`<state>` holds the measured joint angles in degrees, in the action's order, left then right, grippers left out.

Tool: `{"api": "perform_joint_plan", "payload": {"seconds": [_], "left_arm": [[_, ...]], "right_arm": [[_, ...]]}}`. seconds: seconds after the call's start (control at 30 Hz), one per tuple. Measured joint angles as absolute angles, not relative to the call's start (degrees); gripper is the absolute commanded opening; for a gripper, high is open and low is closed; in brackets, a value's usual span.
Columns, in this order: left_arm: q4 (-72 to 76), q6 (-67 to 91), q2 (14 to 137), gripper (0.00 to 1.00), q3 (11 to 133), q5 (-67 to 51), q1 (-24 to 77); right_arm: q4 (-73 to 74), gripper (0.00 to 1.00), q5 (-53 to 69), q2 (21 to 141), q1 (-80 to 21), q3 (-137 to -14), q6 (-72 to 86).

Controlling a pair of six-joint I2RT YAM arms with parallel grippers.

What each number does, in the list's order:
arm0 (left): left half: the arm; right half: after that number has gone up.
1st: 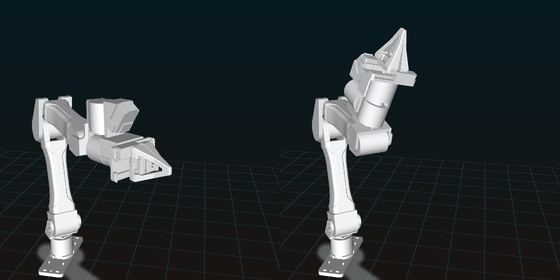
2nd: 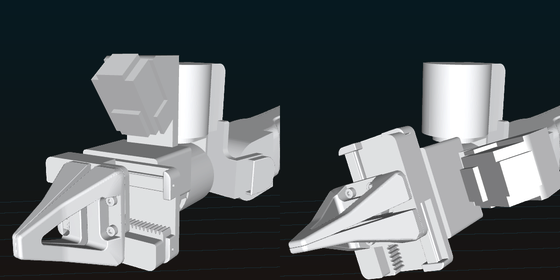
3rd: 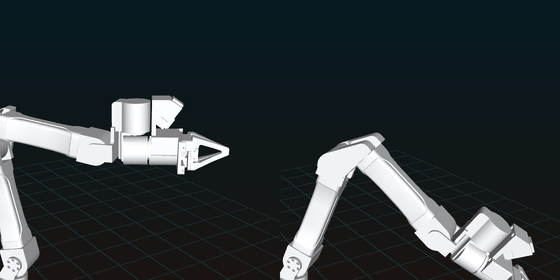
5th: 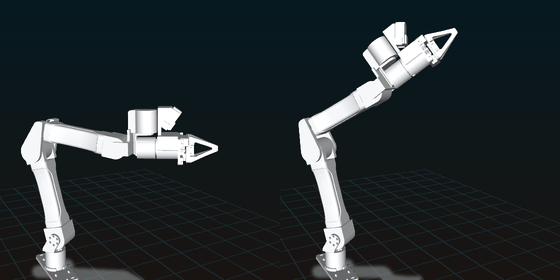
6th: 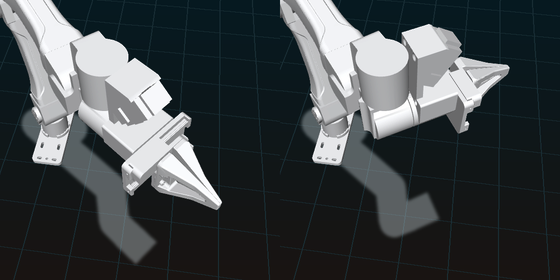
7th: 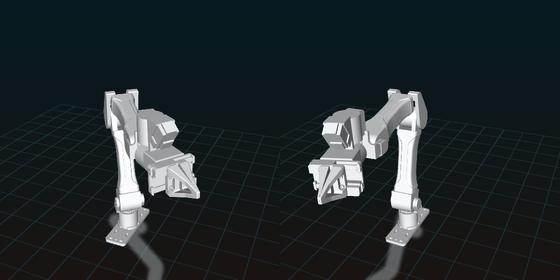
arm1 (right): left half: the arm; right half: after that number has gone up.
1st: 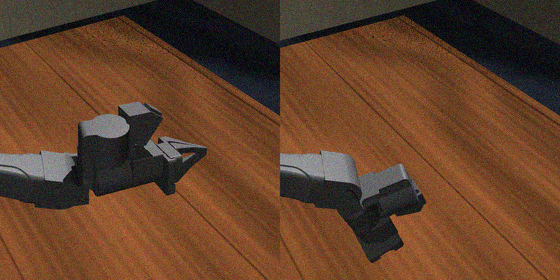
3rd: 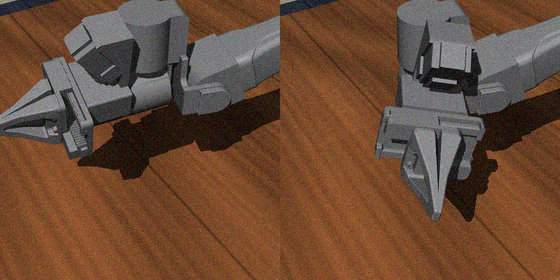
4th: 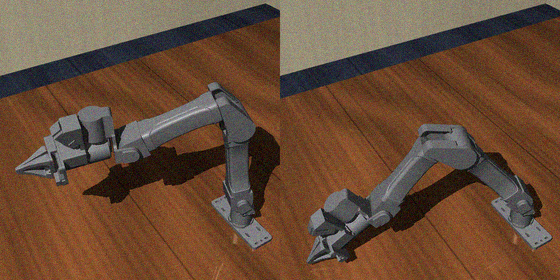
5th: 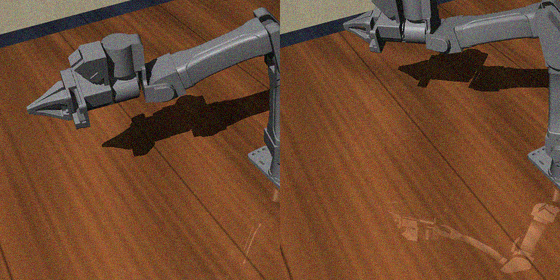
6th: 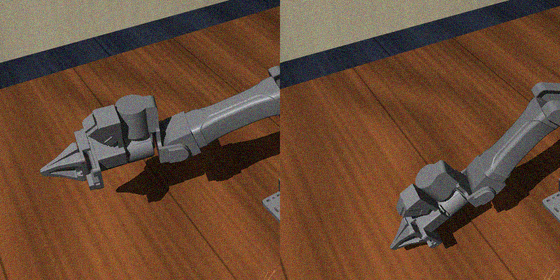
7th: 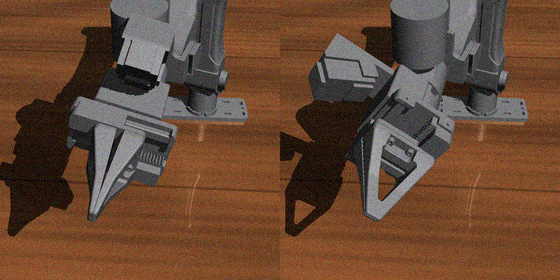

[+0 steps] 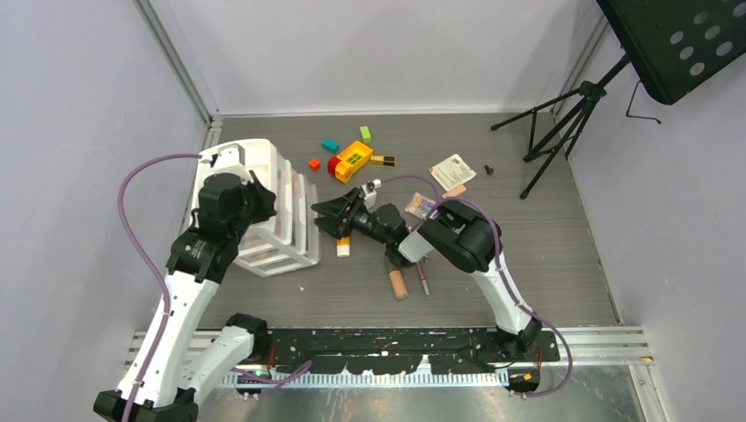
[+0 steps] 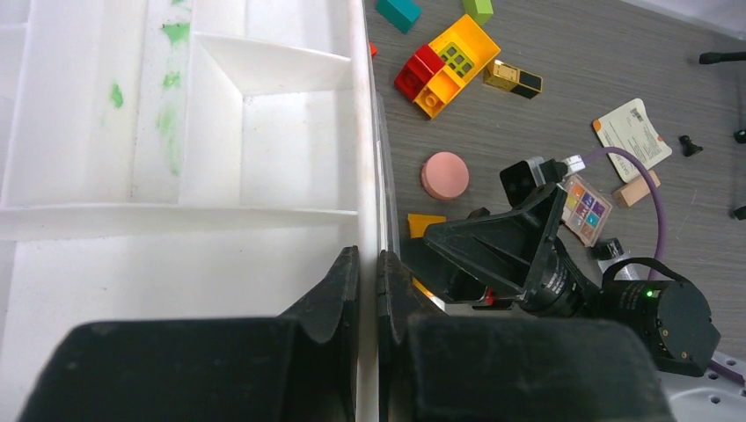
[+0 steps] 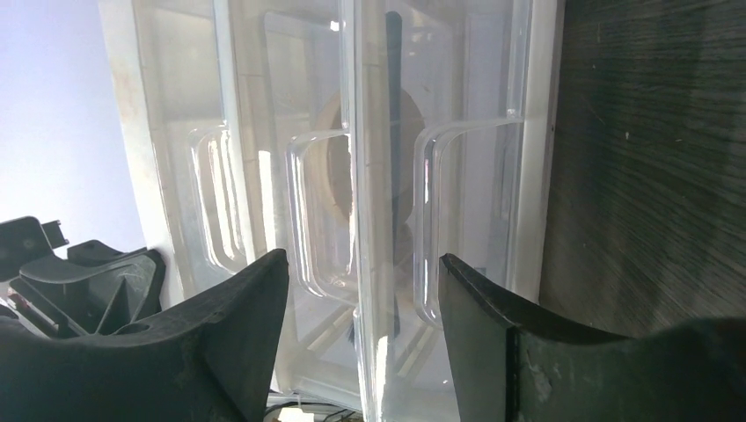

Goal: Organize the makeup
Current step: Open the drawer in the storage box.

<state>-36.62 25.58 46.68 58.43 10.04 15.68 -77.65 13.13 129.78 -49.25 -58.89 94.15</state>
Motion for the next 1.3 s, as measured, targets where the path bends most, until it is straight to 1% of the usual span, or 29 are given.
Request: {"api": "perform_joint_plan", "payload": {"seconds": [0.43, 0.67, 1.0, 1.17, 1.23, 1.3], "left_arm": [[-36.14, 25.56, 45.95, 0.0, 57.91, 10.07, 15.68], [-36.12, 25.47, 45.84, 0.0, 57.8, 10.11, 15.68], [-37.56, 24.38, 45.84, 0.0, 57.71, 11.53, 15.68], [-37.85, 23.64, 45.84, 0.0, 57.69, 12.01, 15.68], [-38.0, 23.53, 45.87, 0.0, 57.69, 12.01, 15.68], [-38.02, 23.51, 45.95, 0.0, 57.69, 11.99, 15.68]], "right_arm": [[-77.56, 0.67, 12.75, 123.42, -46.59, -52.12, 91.37], [-78.15, 0.66, 12.36, 123.22, -45.89, -51.11, 90.39], [-78.26, 0.64, 11.2, 121.82, -42.94, -45.43, 87.72], [-73.21, 0.64, 11.68, 115.15, -38.89, -41.91, 84.23], [-69.25, 0.64, 11.81, 111.81, -37.74, -41.39, 82.0], [-61.76, 0.64, 11.86, 107.2, -37.23, -41.43, 77.97]]}}
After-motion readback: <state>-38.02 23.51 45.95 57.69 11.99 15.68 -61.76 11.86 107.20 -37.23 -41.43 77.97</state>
